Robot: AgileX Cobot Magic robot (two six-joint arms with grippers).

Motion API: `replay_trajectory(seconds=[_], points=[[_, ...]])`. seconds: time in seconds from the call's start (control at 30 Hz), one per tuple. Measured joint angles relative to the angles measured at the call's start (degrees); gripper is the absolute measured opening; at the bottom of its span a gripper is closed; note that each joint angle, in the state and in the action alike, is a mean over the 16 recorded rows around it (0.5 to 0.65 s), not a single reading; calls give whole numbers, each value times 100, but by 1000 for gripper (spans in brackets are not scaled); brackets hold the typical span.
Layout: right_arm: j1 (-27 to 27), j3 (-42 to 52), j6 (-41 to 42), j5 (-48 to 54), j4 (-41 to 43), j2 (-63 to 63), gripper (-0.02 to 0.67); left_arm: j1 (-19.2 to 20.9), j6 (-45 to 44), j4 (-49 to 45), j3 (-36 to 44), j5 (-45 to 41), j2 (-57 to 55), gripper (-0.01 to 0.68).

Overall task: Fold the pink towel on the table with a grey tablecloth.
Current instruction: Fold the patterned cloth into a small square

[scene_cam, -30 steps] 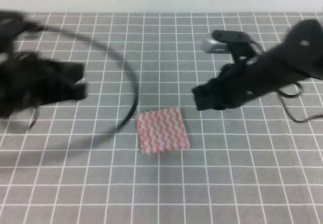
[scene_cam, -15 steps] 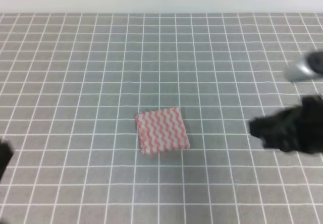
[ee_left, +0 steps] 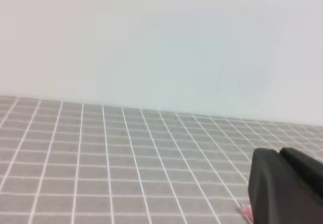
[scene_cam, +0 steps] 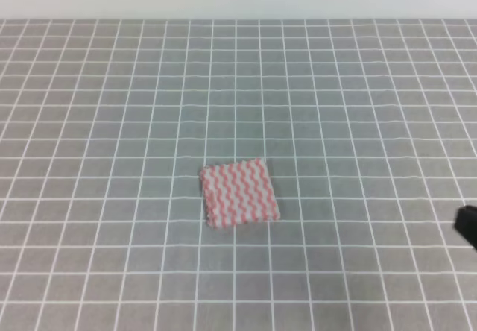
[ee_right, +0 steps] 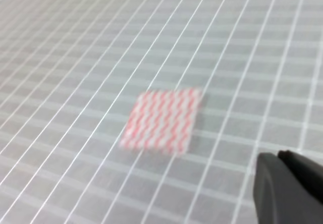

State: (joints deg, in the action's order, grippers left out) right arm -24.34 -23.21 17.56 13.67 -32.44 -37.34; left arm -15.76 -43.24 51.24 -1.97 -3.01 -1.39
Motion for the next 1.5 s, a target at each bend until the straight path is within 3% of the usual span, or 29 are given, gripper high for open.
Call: replay_trajectory(seconds=[0.3,0.8,1.13,1.33,1.5], points=[[0,1012,424,-1348,6,504,-17,0,0,17,240,131,11,-3],[120,1491,656,-1650,21,658,-17,0,2,37,224,-113,17,-3],[1263,1983,735,-1496,80,2005,-17,0,2,44,224,-114,11,-3],[2079,2241,840,-897,138,3121,-17,0,1,63,224,-115,11,-3],[2407,2339,925,-348,214,3690,-17,0,-2,79,232,-110,-1,-3]])
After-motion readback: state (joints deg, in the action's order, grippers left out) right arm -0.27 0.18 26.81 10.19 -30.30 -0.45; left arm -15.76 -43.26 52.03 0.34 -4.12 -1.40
